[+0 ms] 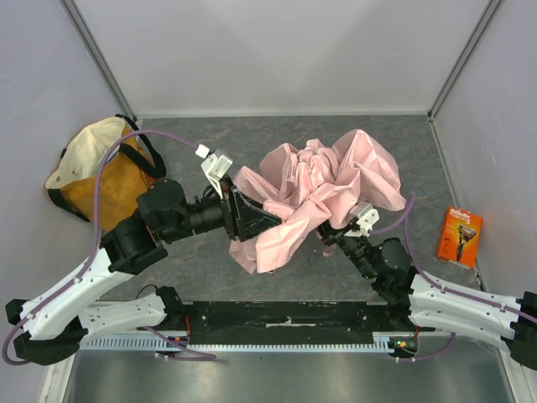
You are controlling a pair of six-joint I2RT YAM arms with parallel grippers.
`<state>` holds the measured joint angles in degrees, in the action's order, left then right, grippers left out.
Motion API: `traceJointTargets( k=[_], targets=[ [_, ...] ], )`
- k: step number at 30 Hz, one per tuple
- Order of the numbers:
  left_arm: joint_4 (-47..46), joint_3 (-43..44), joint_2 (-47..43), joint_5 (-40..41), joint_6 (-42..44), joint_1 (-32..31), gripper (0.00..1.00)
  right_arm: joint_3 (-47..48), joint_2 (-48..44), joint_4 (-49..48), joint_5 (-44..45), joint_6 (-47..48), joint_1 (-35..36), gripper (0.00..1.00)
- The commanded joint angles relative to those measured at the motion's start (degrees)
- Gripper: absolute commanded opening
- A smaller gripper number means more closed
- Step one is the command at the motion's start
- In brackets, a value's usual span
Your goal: Put away the umbrella
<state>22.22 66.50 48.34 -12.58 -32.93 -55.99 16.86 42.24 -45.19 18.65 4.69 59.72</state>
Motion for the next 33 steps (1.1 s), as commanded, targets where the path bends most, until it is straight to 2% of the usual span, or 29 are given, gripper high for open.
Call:
traceJointTargets(
  k=[1, 6, 11, 15, 19, 22, 24, 33],
  targets=[
    [-4.19, 4.69, 3.42, 2.28, 1.82, 0.00, 0.49, 3.62, -0.40, -3.94, -3.79, 0.06, -0.13, 0.00],
    [-12.45, 2.67, 5.80, 7.47, 2.86, -0.09, 0.49, 4.40, -0.23, -2.63, -7.57, -0.99, -0.13, 0.00],
    [-17.02, 2.23, 8.70, 9.32, 4.01, 0.00, 0.49, 5.20, 0.83, -2.62, -9.51, -2.05, -0.14, 0.00],
    [-22.03, -1.19, 7.92, 11.69, 5.42, 0.00, 0.53, 4.85, 1.27, -4.38, -10.31, -3.10, -0.13, 0.00],
    [-21.61, -2.16, 7.30, 15.56, 6.47, -0.09, 0.68, 5.29, 2.14, -5.08, -11.10, -4.33, -0.13, 0.00],
    [-17.49, -1.55, 6.86, 22.75, 4.46, -0.09, 0.72, 4.93, 2.58, -6.49, -10.75, -4.60, -0.13, 0.00],
    [-15.81, -1.46, 6.33, 24.70, 4.10, 0.00, 0.87, 5.11, 3.02, -6.58, -10.57, -4.69, -0.13, 0.00],
    [-16.41, -1.20, 7.56, 23.74, 1.73, -0.09, 0.91, 6.34, 4.17, -7.02, -12.15, -6.62, -0.13, 0.00]
  ],
)
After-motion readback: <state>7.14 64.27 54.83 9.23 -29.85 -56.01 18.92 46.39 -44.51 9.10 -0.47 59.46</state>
